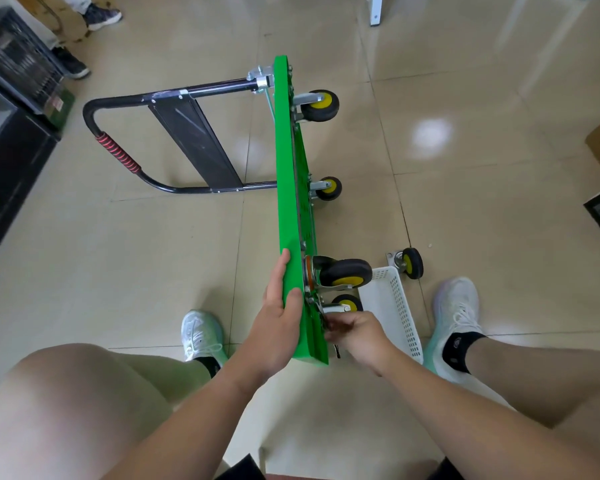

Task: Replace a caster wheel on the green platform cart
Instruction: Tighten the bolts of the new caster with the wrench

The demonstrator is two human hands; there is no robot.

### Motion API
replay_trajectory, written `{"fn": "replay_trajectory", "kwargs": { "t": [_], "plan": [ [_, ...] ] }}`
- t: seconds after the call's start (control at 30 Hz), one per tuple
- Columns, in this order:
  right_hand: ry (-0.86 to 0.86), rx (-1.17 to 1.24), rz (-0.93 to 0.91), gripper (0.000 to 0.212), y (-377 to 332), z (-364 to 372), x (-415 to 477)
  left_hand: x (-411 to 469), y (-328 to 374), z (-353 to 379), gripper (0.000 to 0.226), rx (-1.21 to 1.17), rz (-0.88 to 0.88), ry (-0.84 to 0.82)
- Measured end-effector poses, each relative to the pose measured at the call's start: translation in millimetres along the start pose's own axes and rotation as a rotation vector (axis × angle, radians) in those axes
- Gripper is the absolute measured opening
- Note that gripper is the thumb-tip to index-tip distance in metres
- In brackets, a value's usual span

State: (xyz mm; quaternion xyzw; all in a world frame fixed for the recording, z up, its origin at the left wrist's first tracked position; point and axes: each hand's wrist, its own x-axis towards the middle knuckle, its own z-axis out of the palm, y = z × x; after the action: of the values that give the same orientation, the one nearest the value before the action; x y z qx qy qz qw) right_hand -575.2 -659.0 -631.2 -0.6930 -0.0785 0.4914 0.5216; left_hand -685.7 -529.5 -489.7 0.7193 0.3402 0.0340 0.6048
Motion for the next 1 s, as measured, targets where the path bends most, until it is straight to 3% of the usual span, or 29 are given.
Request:
{"fn": "replay_trajectory", "kwargs": {
  "t": [0.3,0.5,0.67,1.0],
  "plan": [
    [-0.006,0.003,-0.015,0.041,-14,9,-4,-1,2,1,0.059,0.001,0.010,0.014],
    [-0.113,-0.028,0.015,0.044,-31,2,-39,-2,4,2,0.059,0.024,0.036,0.019],
    [-0.188,0.038,0.064,0.027,-57,6,-62,-3,6,1,0.058,0.032,0.036,0.019],
    [-0.068,-0.064,0.090,0.034,-29,-4,-68,-4,9,2,0.059,0.007,0.010,0.012]
  ]
}}
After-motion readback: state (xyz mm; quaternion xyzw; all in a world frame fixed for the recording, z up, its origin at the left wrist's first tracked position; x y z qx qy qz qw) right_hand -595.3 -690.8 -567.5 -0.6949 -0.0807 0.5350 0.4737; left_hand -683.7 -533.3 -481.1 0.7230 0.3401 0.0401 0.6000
